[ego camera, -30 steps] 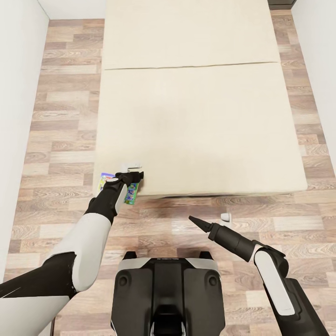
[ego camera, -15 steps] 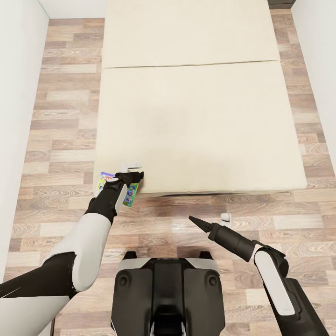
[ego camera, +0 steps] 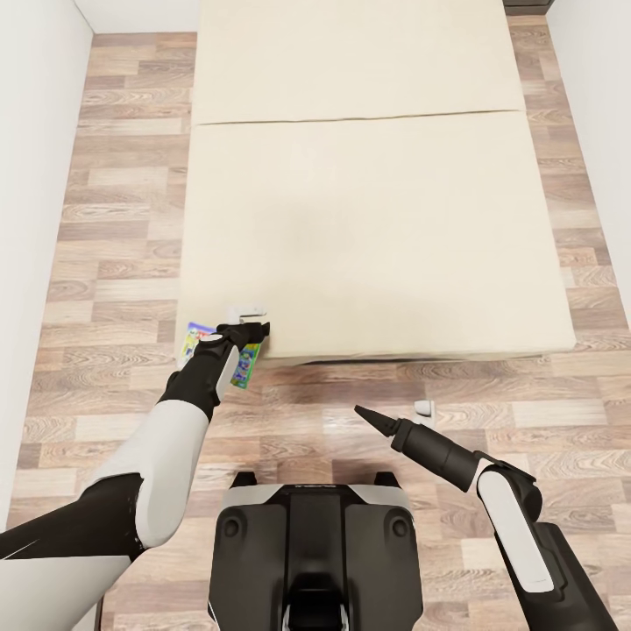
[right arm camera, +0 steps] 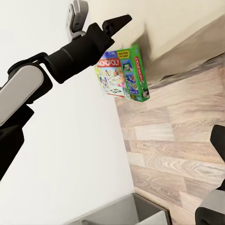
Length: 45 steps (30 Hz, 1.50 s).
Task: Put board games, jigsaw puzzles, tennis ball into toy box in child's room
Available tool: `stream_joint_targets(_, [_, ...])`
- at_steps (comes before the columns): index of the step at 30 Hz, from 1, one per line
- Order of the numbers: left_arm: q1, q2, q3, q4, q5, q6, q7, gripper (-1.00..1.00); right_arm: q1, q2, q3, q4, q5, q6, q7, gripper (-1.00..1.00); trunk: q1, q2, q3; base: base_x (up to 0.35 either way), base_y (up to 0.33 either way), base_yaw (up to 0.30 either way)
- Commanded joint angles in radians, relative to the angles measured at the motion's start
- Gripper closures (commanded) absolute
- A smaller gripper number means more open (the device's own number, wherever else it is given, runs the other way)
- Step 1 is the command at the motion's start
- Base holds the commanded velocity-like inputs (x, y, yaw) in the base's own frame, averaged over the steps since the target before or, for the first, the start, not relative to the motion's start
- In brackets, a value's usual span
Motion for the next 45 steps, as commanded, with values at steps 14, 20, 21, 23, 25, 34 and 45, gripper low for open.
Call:
stream_joint_targets(14, [0.0, -0.001, 0.004, -0.002, -0.009, 0.005, -0.002, -1.0, 0.0, 0.0, -0.001, 0.0, -0.004, 0.006, 0.0, -1.0, 0.001, -0.002, -0.001, -0.005, 0.0, 0.0])
stream_joint_targets(20, [0.0, -0.001, 0.004, -0.002, -0.008, 0.005, -0.002, -1.0, 0.0, 0.0, -0.001, 0.0, -0.004, 0.006, 0.0, -1.0, 0.001, -0.002, -0.001, 0.0, 0.0, 0.0])
stream_joint_targets(21, [0.0, -0.001, 0.004, -0.002, -0.008, 0.005, -0.002, -1.0, 0.0, 0.0, -0.001, 0.0, -0.004, 0.006, 0.0, -1.0, 0.001, -0.002, -0.001, 0.0, 0.0, 0.0])
stream_joint_targets(23, [0.0, -0.001, 0.004, -0.002, -0.008, 0.004, -0.002, -1.0, 0.0, 0.0, -0.001, 0.0, -0.004, 0.006, 0.0, -1.0, 0.001, -0.002, -0.001, 0.0, 0.0, 0.0])
stream_joint_targets(25, [0.0, -0.001, 0.004, -0.002, -0.007, 0.004, -0.002, -1.0, 0.0, 0.0, -0.001, 0.0, -0.004, 0.006, 0.0, -1.0, 0.001, -0.002, -0.001, 0.0, 0.0, 0.0])
stream_joint_targets(34, [0.0, -0.001, 0.007, -0.004, -0.007, 0.006, 0.003, -1.0, 0.0, 0.0, -0.001, 0.001, -0.004, 0.006, 0.0, -1.0, 0.001, -0.002, -0.001, 0.0, 0.0, 0.0])
stream_joint_targets(45, [0.0, -0.001, 0.013, -0.015, -0.002, -0.002, 0.008, -1.0, 0.0, 0.0, 0.0, 0.001, -0.005, -0.017, 0.0, -1.0, 0.001, -0.002, -0.001, 0.0, 0.0, 0.0])
